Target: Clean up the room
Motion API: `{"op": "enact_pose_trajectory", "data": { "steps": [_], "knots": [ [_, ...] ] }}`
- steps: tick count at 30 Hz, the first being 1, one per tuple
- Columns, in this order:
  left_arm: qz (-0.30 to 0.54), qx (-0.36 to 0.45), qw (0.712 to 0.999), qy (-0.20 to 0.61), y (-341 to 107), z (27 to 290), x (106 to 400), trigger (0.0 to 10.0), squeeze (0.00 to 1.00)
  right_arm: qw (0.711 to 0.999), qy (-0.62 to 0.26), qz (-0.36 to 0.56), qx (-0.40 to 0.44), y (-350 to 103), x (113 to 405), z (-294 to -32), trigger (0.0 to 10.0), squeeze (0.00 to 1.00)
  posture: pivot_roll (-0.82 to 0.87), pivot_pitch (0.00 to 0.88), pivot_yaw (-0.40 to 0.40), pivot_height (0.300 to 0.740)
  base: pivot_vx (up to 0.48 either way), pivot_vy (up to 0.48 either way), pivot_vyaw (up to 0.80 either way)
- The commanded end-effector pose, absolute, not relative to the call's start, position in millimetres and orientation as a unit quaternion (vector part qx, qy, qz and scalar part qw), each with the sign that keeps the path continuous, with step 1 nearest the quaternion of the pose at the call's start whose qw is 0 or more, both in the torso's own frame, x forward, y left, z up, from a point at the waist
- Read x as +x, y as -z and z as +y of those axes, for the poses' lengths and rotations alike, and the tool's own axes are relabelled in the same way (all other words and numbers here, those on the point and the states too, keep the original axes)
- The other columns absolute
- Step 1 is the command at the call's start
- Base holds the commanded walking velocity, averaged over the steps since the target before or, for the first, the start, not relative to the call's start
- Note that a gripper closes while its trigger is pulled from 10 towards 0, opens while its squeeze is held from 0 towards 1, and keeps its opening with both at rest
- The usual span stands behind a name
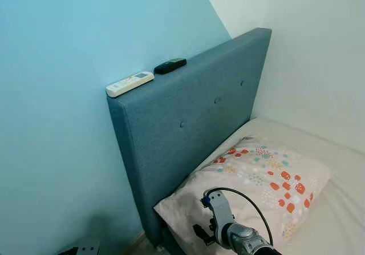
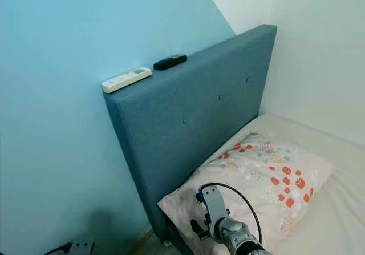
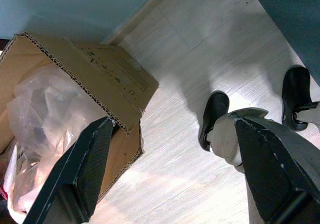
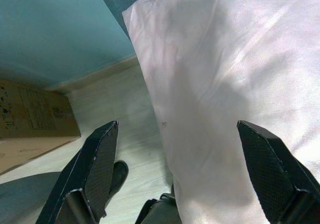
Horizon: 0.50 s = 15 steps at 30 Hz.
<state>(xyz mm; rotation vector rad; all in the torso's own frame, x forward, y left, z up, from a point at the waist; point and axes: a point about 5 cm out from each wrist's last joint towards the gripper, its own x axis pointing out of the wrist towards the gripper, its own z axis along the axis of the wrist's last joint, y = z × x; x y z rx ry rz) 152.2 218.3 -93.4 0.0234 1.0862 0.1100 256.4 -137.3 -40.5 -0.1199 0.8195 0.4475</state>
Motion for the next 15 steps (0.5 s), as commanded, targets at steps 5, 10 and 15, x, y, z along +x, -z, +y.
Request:
{"op": "enact_pose_trajectory", "data": {
  "steps": [5,10,15],
  "knots": [
    [0.524,0.014,0.85,-0.044,97.9,206.3,146.4,10.0,0.0,0.89,-0.222,0.394,-0.064,38.7,258.9,-135.1,10.0,0.0,-0.11,0.0,-0.028,0.74,0.0,0.0,0.0],
    [0.524,0.012,0.851,-0.038,99.1,196.7,147.4,10.0,0.0,0.89,-0.221,0.394,-0.063,38.4,259.3,-135.5,10.0,0.0,-0.11,0.0,-0.027,0.74,0.0,0.0,0.0],
    [0.526,0.018,0.849,-0.037,99.6,195.6,146.6,10.0,0.0,0.89,-0.22,0.394,-0.062,38.4,259.3,-135.2,10.0,0.0,-0.11,0.0,-0.025,0.74,-0.059,0.0,0.0]
  ]
}}
